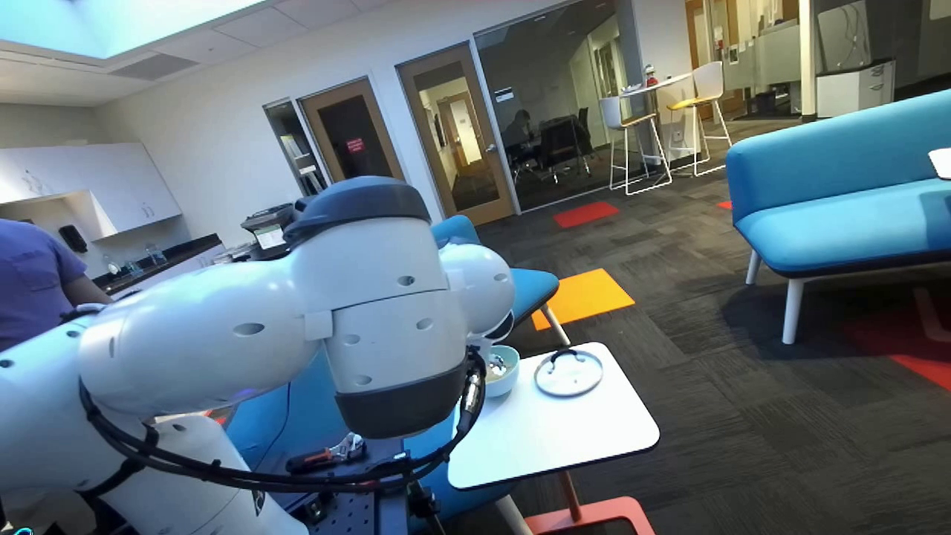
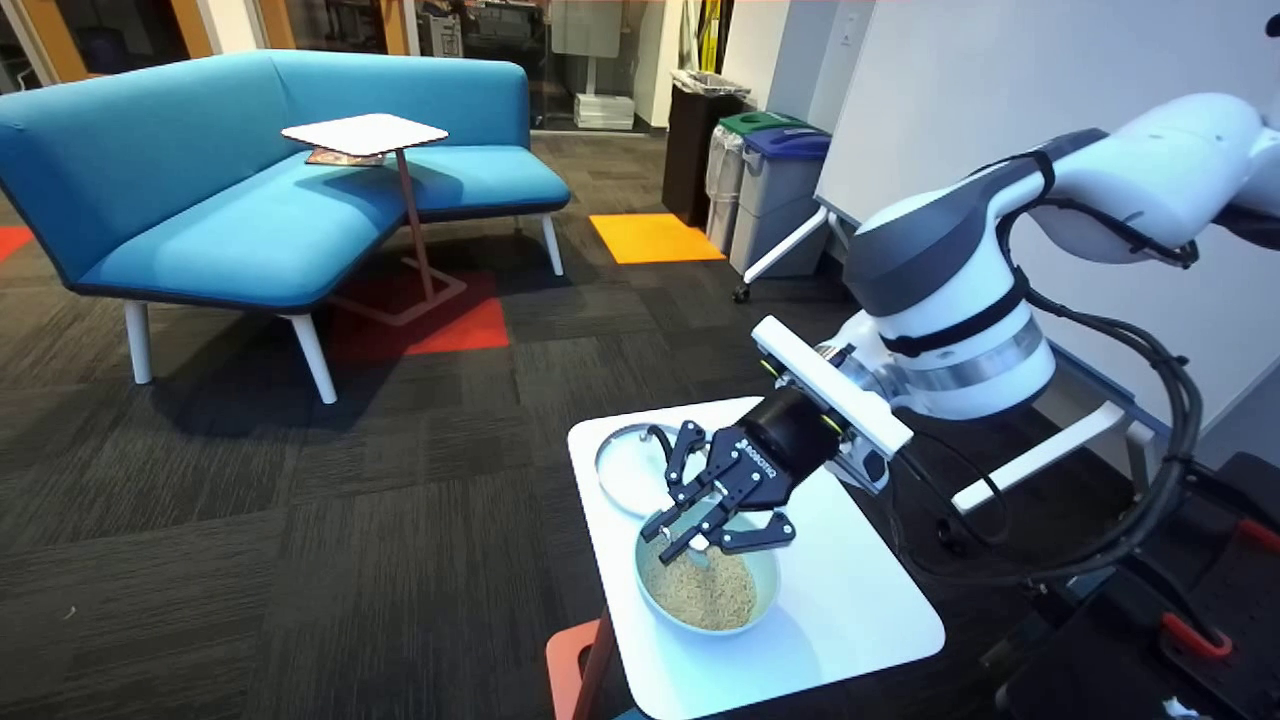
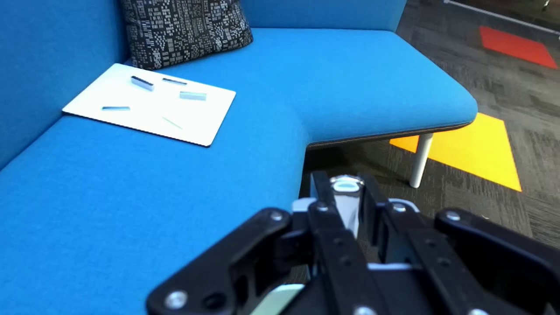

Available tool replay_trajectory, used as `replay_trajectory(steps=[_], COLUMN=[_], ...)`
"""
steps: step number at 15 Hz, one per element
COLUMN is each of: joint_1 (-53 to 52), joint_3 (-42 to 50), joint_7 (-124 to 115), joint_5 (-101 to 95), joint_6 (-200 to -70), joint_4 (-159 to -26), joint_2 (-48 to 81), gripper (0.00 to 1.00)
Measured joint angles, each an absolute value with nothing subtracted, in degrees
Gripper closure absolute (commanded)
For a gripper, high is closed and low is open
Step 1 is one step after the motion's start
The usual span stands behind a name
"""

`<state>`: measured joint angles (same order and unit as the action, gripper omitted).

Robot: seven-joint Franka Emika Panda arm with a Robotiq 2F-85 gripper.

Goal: Pick up the spoon and stir the objects in the bowl

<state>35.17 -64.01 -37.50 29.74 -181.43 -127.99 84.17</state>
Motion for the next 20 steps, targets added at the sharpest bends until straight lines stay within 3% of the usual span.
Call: replay_trajectory(steps=[14,20], joint_1=[35.1,29.1], joint_3=[-59.7,-56.1], joint_7=[-32.6,-24.0], joint_5=[46.5,56.6], joint_6=[-160.8,-153.5], joint_4=[-121.6,-116.9], joint_2=[84.1,80.9], gripper=[0.95,0.95])
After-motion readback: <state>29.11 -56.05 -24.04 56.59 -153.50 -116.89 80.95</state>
